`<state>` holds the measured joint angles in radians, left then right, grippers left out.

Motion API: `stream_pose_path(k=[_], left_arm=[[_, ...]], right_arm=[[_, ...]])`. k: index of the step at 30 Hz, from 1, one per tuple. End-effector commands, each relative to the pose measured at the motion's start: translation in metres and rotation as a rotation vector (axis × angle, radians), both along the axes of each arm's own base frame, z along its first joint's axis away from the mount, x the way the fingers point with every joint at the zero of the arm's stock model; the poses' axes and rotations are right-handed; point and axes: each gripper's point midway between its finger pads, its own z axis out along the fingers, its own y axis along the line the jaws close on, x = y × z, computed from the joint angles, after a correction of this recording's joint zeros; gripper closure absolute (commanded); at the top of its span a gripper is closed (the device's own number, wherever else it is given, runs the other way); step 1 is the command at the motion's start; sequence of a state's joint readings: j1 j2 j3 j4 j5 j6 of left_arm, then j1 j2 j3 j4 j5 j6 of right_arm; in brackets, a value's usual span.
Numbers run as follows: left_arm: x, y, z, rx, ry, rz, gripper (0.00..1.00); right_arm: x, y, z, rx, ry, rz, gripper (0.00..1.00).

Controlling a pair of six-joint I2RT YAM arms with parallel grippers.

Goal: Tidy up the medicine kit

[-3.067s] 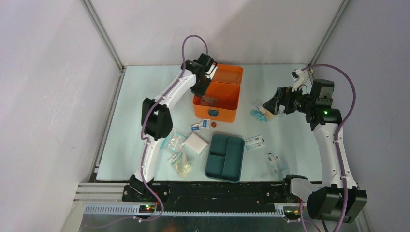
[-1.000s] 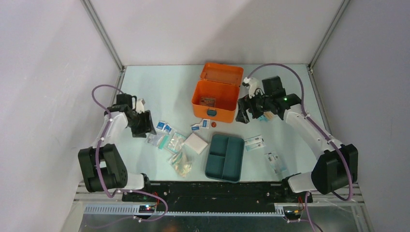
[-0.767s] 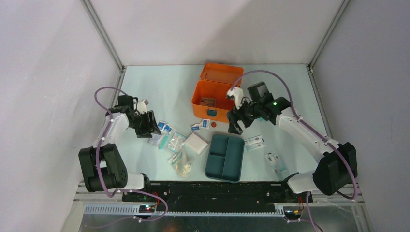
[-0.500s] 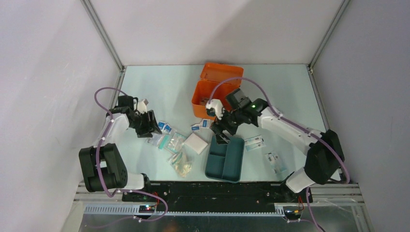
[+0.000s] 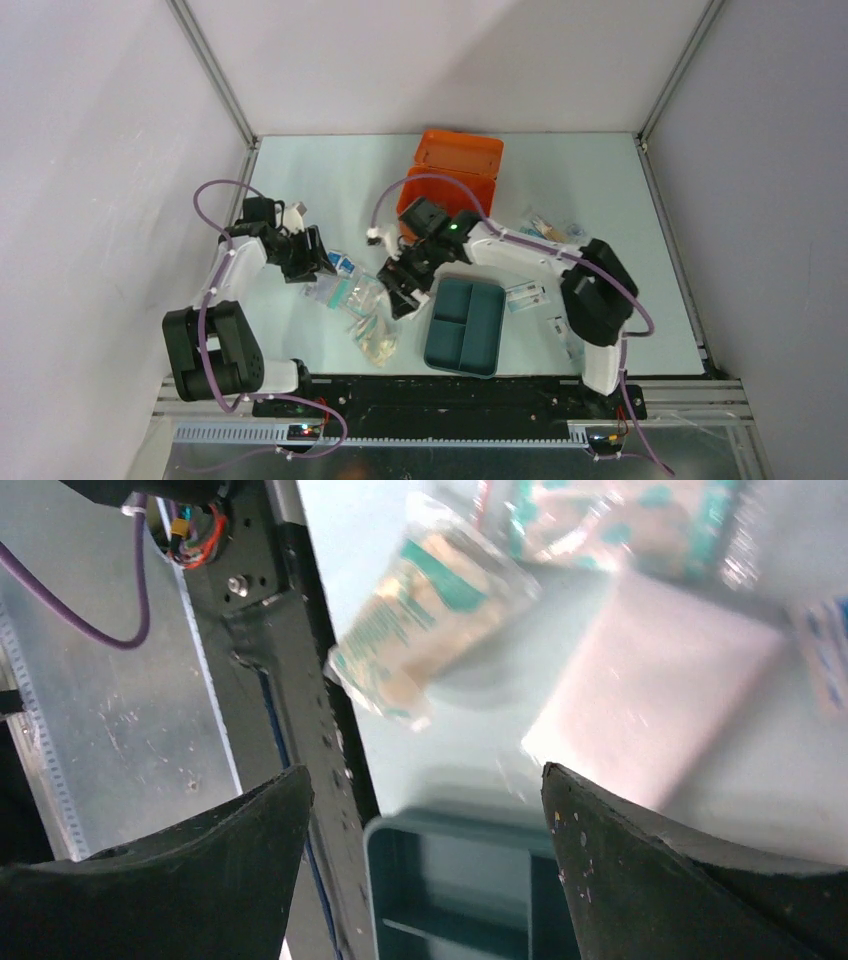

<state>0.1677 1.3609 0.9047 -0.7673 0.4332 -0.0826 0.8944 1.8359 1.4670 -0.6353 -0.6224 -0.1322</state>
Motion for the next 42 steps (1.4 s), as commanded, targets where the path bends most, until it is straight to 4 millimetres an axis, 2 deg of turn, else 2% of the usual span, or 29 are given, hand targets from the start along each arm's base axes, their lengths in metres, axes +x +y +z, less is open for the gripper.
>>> stream_pose_path(k=[1, 2, 3, 4, 5, 6, 12, 16, 17, 19, 21, 23, 24, 25, 29, 30, 31, 32, 33, 34, 35, 37, 39, 40, 41, 42], left_arm=[[0.008, -0.001, 0.019, -0.015, -0.082, 0.019, 0.39], [0.008, 0.0, 0.021, -0.014, -0.088, 0.024, 0.39], [0.008, 0.0, 0.024, -0.013, -0.098, 0.026, 0.38], [0.008, 0.001, 0.025, -0.013, -0.105, 0.031, 0.38], [0.008, 0.002, 0.029, -0.011, -0.119, 0.033, 0.38], [0.007, 0.003, 0.033, -0.007, -0.139, 0.038, 0.38], [0.005, 0.008, 0.048, 0.018, -0.211, 0.058, 0.38], [0.006, 0.007, 0.052, 0.014, -0.237, 0.052, 0.38], [0.006, 0.006, 0.053, 0.01, -0.239, 0.053, 0.38], [0.006, 0.006, 0.053, 0.007, -0.245, 0.052, 0.38], [0.007, 0.005, 0.053, 0.004, -0.249, 0.05, 0.38], [0.008, 0.005, 0.053, 0.002, -0.25, 0.048, 0.38], [0.008, 0.005, 0.053, 0.001, -0.251, 0.048, 0.38], [0.009, 0.005, 0.053, -0.001, -0.248, 0.048, 0.38], [0.013, 0.005, 0.054, -0.009, -0.244, 0.045, 0.38], [0.015, 0.004, 0.058, -0.016, -0.254, 0.041, 0.38], [0.017, 0.002, 0.06, -0.023, -0.26, 0.037, 0.38], [0.018, 0.0, 0.065, -0.041, -0.272, 0.028, 0.38], [0.02, -0.002, 0.068, -0.052, -0.28, 0.023, 0.38], [0.021, -0.007, 0.072, -0.081, -0.286, 0.007, 0.37], [0.023, -0.009, 0.073, -0.095, -0.285, 0.001, 0.37], [0.025, -0.013, 0.073, -0.129, -0.269, -0.005, 0.36], [0.026, -0.018, 0.071, -0.164, -0.246, -0.003, 0.35], [0.026, -0.02, 0.069, -0.173, -0.237, -0.008, 0.35], [0.025, -0.023, 0.07, -0.184, -0.234, -0.013, 0.35], [0.025, -0.025, 0.07, -0.184, -0.237, -0.021, 0.34]], right_arm=[[-0.02, 0.049, -0.002, 0.016, 0.04, 0.062, 0.11], [-0.021, 0.058, -0.001, 0.008, 0.029, 0.053, 0.12], [-0.024, 0.059, -0.017, -0.04, 0.055, 0.051, 0.13], [-0.026, 0.065, -0.018, -0.05, 0.053, 0.049, 0.16], [-0.029, 0.065, -0.032, -0.087, 0.074, 0.05, 0.17], [-0.033, 0.069, -0.034, -0.096, 0.073, 0.056, 0.21], [-0.047, 0.069, -0.074, -0.2, 0.064, 0.078, 0.29], [-0.052, 0.071, -0.085, -0.228, 0.062, 0.087, 0.4], [-0.052, 0.071, -0.086, -0.23, 0.057, 0.089, 0.43], [-0.051, 0.071, -0.085, -0.236, 0.046, 0.088, 0.56], [-0.049, 0.069, -0.078, -0.233, 0.03, 0.091, 0.62], [-0.047, 0.064, -0.067, -0.225, 0.005, 0.093, 0.64], [-0.047, 0.062, -0.054, -0.205, -0.013, 0.095, 0.66], [-0.045, 0.059, -0.05, -0.2, -0.033, 0.102, 0.71], [-0.034, 0.045, 0.004, -0.107, -0.133, 0.093, 0.73], [-0.028, 0.041, 0.008, -0.095, -0.145, 0.078, 0.73], [-0.024, 0.039, 0.026, -0.054, -0.171, 0.063, 0.72], [-0.016, 0.034, 0.03, -0.047, -0.181, 0.04, 0.72], [-0.011, 0.03, 0.045, -0.014, -0.202, 0.024, 0.72], [0.0, 0.025, 0.052, -0.002, -0.211, -0.006, 0.72], [0.006, 0.022, 0.067, 0.03, -0.23, -0.028, 0.72], [0.032, 0.013, 0.093, 0.084, -0.248, -0.11, 0.74], [0.075, -0.007, 0.117, 0.117, -0.245, -0.264, 0.76], [0.089, -0.011, 0.132, 0.142, -0.262, -0.31, 0.75], [0.114, -0.025, 0.138, 0.141, -0.271, -0.405, 0.74], [0.129, -0.03, 0.146, 0.152, -0.281, -0.454, 0.73]])
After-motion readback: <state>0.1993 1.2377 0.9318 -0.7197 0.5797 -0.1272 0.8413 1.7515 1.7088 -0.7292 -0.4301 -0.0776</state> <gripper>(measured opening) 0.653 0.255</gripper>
